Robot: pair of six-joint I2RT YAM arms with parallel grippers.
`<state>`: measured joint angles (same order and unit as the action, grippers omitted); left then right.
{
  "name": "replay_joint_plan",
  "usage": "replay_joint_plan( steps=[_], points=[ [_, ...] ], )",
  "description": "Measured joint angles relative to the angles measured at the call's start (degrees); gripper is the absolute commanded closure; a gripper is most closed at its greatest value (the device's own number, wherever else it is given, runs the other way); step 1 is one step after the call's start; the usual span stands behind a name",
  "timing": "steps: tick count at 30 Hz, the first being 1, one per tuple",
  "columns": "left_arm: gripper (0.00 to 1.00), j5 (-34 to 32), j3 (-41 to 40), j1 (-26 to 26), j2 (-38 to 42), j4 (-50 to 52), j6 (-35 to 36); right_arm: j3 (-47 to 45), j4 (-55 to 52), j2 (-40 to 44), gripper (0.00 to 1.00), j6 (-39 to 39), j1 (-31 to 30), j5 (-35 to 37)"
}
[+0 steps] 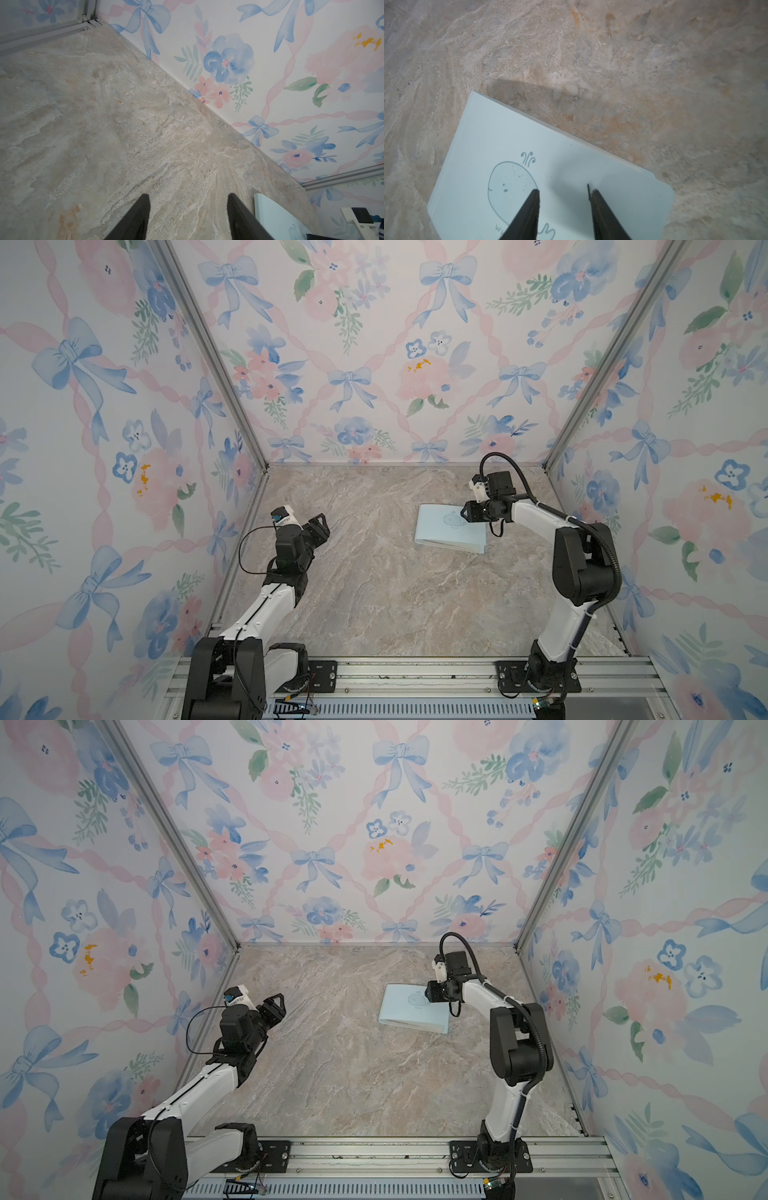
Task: Place the photos into the photo albums
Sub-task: Adjust the photo album at the center of the board.
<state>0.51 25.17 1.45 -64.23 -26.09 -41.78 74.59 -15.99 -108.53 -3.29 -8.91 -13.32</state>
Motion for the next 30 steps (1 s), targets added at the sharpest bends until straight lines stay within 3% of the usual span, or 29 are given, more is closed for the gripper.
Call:
replay_joint_plan(
  steps=[5, 16, 26, 30],
  points=[
    [0.32, -1.09, -0.85, -1.42, 0.33, 0.07, 1.01, -2.23, 2.34, 0.33, 0.58, -0.02, 0.83, -1.6],
    [0.31, -6.36, -1.53, -3.87, 1.66, 0.07, 1.55, -7.26, 9.68, 3.65, 0.56, 1.01, 2.54, -4.17],
    [0.26, -9.33, -3.32, -5.05, 6.25, 0.0, 2.86, -19.63, 25.05, 10.84, 0.56, 5.09, 7.74, -7.15],
    [0.27, -9.75, -3.56, -5.31, 6.05, 0.02, 2.89, -20.13, 27.04, 11.32, 0.56, 5.49, 8.33, -7.26]
  ],
)
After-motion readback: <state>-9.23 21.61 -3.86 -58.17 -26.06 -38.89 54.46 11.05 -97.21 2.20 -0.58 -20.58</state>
